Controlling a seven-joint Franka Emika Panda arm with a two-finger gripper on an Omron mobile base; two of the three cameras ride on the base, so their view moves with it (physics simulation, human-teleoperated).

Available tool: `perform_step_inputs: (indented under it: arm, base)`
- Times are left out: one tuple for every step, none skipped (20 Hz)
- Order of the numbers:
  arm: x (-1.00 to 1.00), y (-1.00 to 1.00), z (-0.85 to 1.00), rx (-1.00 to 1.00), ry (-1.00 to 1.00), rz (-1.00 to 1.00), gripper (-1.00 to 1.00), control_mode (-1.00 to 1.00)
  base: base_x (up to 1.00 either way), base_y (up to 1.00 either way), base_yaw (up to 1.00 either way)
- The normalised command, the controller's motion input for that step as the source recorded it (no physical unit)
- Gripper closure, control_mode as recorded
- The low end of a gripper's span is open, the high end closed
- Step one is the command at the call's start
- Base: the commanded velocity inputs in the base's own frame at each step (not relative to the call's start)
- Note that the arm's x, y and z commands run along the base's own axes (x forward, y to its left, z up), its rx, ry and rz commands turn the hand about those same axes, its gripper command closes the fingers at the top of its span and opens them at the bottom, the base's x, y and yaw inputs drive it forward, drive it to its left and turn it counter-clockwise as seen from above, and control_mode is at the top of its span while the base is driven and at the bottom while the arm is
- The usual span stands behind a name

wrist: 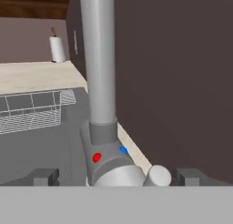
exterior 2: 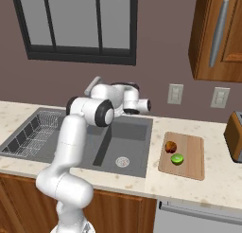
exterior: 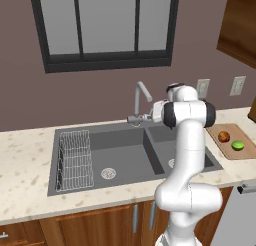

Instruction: Pick the kiwi, peach from the sink and place them on the cutting board to airdry. Then turn off the sink faucet.

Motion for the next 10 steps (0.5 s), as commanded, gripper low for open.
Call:
perform_step_inputs:
  arm:
    - [0.17, 0.78, 0.45, -0.05, 0.00, 0.11, -1.00, -1.00]
    - [0.16, 0.76, 0.42, -0.05, 0.00, 0.13, -1.00, -1.00]
    - [0.18, 0.77, 0.42, -0.06, 0.00, 0.14, -1.00, -1.00]
    - [0.17, 0.77, 0.40, -0.06, 0.00, 0.14, -1.00, -1.00]
    - [0.16, 0.77, 0.37, -0.06, 0.00, 0.14, -1.00, -1.00]
    - [0.13, 0.74, 0.34, -0.06, 0.00, 0.14, -1.00, -1.00]
    - [0.10, 0.68, 0.27, -0.05, 0.00, 0.13, -1.00, -1.00]
    - [0.06, 0.64, 0.23, -0.04, 0.00, 0.13, -1.00, -1.00]
    - [0.00, 0.61, 0.19, -0.05, 0.00, 0.12, -1.00, -1.00]
    - [0.00, 0.56, 0.17, -0.06, 0.00, 0.12, -1.00, -1.00]
  base:
    - [0.00, 0.00, 0.00]
    - [0.00, 0.00, 0.00]
    - [0.00, 0.00, 0.00]
    - [0.00, 0.00, 0.00]
    - [0.00, 0.00, 0.00]
    - [0.00, 0.00, 0.00]
    - [0.00, 0.00, 0.00]
    - [0.00, 0.00, 0.00]
    - [0.00, 0.00, 0.00]
    - [0.00, 0.00, 0.00]
